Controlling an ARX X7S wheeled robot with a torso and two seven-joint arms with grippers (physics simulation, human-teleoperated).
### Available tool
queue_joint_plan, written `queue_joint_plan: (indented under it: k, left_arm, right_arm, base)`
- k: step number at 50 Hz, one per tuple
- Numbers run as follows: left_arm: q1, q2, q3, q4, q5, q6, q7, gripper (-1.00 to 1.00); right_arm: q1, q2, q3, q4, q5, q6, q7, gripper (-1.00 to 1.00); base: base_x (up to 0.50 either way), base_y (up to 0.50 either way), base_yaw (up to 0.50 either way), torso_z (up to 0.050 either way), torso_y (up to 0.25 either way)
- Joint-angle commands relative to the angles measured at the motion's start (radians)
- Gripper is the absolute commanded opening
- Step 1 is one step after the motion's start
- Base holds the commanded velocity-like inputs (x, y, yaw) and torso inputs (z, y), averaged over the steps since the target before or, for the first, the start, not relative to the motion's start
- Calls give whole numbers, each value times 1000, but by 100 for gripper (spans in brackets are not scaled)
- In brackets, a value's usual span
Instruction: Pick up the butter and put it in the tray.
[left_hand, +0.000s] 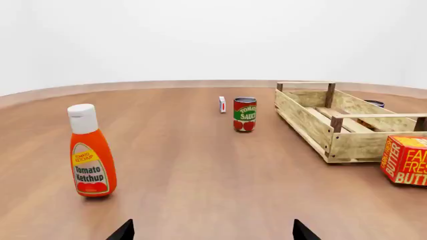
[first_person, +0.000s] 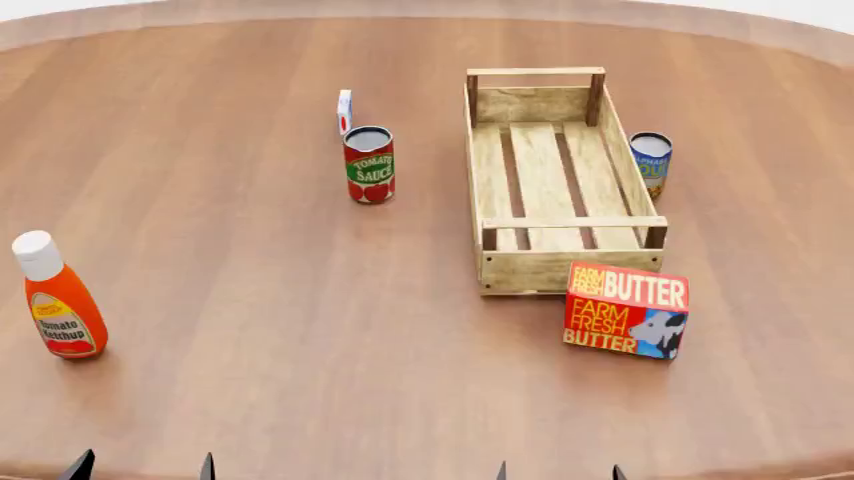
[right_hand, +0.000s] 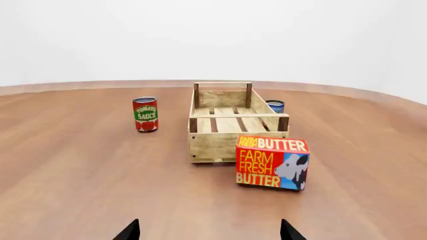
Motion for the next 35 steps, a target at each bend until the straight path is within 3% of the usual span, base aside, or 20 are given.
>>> queue_joint_plan:
  k: [1,6,15,35]
  left_arm:
    - [0,-16,19,0,-13,1,-21,100]
    - [-8,-33,31,1,-2,-12,-78,100]
    - [6,-54,51,66,-61,-34,-70,100]
    - [77,-119,21,616,-162,-277,-124,100]
  right_arm:
    - [2,14,-19,2,18,5,22,100]
    - [1,33,-41,-1,39,14,43,100]
    - [-8,55,-70,-77,54,53,65,100]
    - [-80,112,-101,-563,29,280,127,100]
  base:
    - [0,0,0,0,0]
    - [0,0,0,0,0]
    - [0,0,0,0,0]
    - [0,0,0,0,0]
